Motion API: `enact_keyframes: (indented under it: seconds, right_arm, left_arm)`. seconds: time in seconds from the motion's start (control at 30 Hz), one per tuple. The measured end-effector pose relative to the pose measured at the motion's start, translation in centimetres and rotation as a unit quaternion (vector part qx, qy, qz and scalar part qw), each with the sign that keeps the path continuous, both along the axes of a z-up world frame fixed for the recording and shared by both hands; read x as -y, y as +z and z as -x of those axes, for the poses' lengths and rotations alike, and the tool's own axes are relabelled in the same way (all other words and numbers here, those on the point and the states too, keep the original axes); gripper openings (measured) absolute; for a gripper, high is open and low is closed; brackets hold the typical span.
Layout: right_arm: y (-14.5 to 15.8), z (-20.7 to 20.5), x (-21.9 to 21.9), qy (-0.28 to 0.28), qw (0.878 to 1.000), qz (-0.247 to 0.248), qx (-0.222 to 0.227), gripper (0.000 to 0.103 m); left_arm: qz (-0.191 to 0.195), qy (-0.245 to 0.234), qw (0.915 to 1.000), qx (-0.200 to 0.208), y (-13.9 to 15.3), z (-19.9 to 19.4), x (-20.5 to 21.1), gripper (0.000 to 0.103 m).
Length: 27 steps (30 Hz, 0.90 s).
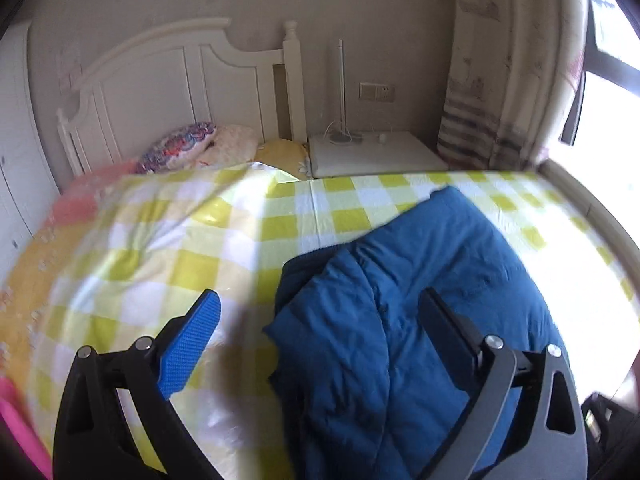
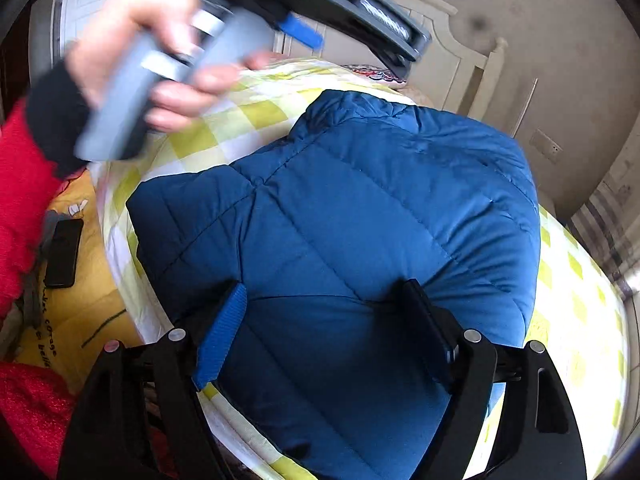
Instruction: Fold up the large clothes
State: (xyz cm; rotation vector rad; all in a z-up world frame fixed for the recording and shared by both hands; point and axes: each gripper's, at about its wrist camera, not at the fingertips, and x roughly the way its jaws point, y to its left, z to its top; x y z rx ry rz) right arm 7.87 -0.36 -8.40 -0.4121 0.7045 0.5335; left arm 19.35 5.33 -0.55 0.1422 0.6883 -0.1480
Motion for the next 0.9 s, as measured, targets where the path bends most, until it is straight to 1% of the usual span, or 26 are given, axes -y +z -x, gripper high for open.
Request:
enact_keyframes:
  seconds: [0.07,0.1,0.13,0.17,0.2,0.27,0.3,0.33,0.37,0.43,0.5,0.53,0.57,0.6,0.63,0.67,0.7,0.73,0.77,0.83,0.87,0.9]
  right_arm:
    - [-0.6,-0.1,-0.1,0.001,1.000,-0.004,0.003,0.079]
    - [-1.1,-0.2,-0.2,0.002,1.000,-0.005,0.004,0.079]
    - [-1.6,0.2,-0.6,0.004,1.000,-0.005,0.006,0.079]
    - [-1.6,0.3,-0.7,0.007,1.000,-0.004,0.005,0.079]
    - [-1.8,0.2,-1.2,0.011,1.000,-0.001,0.003,0.079]
    - [-0.8,0.2,-0.7,0.032,0.999,-0.011,-0.019,0.079]
    - [0.0,0.1,0.1,0.039,0.998,-0.029,-0.033,0.077]
    - [1.4,-0.3,1.4,0.034,0.997,-0.051,-0.035,0.076]
    - [2.4,-0.6,2.4,0.022,0.998,-0.060,-0.022,0.075]
    - [4.8,-1.8,4.8,-0.022,0.997,-0.067,0.022,0.075]
    - [6.5,-3.9,6.6,-0.047,0.994,-0.089,0.045,0.075]
    - [6.7,-4.7,6.9,-0.049,0.993,-0.094,0.052,0.075]
    - [6.6,-6.0,7.2,-0.052,0.992,-0.098,0.055,0.075]
    - [5.7,-7.9,7.3,-0.058,0.993,-0.100,0.039,0.075]
    - [4.4,-9.3,7.2,-0.063,0.994,-0.092,0.015,0.075]
    - [2.4,-10.9,6.7,-0.064,0.995,-0.070,-0.023,0.075]
    - [0.1,-12.0,6.5,-0.061,0.995,-0.066,-0.050,0.076]
    - [-0.3,-12.2,6.8,-0.058,0.993,-0.081,-0.055,0.076]
    - [-0.2,-12.4,6.8,-0.057,0.994,-0.078,-0.060,0.076]
    - [1.0,-12.7,6.2,-0.045,0.995,-0.043,-0.072,0.076]
    - [2.0,-13.0,6.0,-0.038,0.997,-0.027,-0.064,0.074]
    - [2.8,-13.5,5.7,-0.040,0.998,-0.015,-0.045,0.074]
  left_arm:
    - [-0.044,-0.021,0.9986,-0.022,-1.3,1.4,1.4,0.099]
    - [-0.093,-0.021,0.9948,-0.034,-3.2,2.2,2.5,0.099]
    - [-0.141,-0.015,0.9892,-0.037,-5.1,2.7,3.3,0.100]
    - [-0.162,-0.007,0.9865,-0.026,-6.3,3.2,3.6,0.101]
    - [-0.160,0.010,0.9870,-0.006,-7.2,3.7,3.5,0.101]
    - [-0.139,0.034,0.9896,-0.004,-7.6,4.0,2.9,0.101]
    - [-0.124,0.041,0.9914,-0.006,-7.7,4.1,2.4,0.101]
    - [-0.110,0.045,0.9929,-0.006,-7.8,4.1,2.0,0.101]
    - [-0.086,0.050,0.9950,-0.005,-8.1,4.1,1.4,0.101]
    - [-0.057,0.053,0.9970,-0.002,-8.5,4.1,0.6,0.101]
    - [-0.045,0.051,0.9977,-0.002,-8.5,4.2,0.4,0.101]
    - [-0.045,0.051,0.9977,-0.003,-8.5,4.0,0.3,0.101]
    - [-0.046,0.051,0.9976,-0.003,-8.4,4.1,0.4,0.101]
    - [-0.047,0.051,0.9976,-0.003,-8.4,4.1,0.4,0.101]
    - [-0.045,0.052,0.9976,-0.003,-8.4,4.2,0.4,0.101]
    - [-0.043,0.052,0.9978,-0.003,-8.5,4.2,0.2,0.101]
    - [-0.039,0.053,0.9978,-0.004,-8.5,4.3,0.2,0.101]
    - [-0.036,0.057,0.9977,-0.009,-8.6,4.1,0.0,0.101]
    - [-0.028,0.056,0.9980,-0.013,-8.8,4.0,-0.2,0.101]
    - [-0.016,0.052,0.9984,-0.015,-8.9,4.1,-0.5,0.101]
    - [-0.018,0.053,0.9984,-0.013,-8.9,4.1,-0.5,0.101]
    - [-0.019,0.053,0.9983,-0.010,-8.9,4.1,-0.5,0.101]
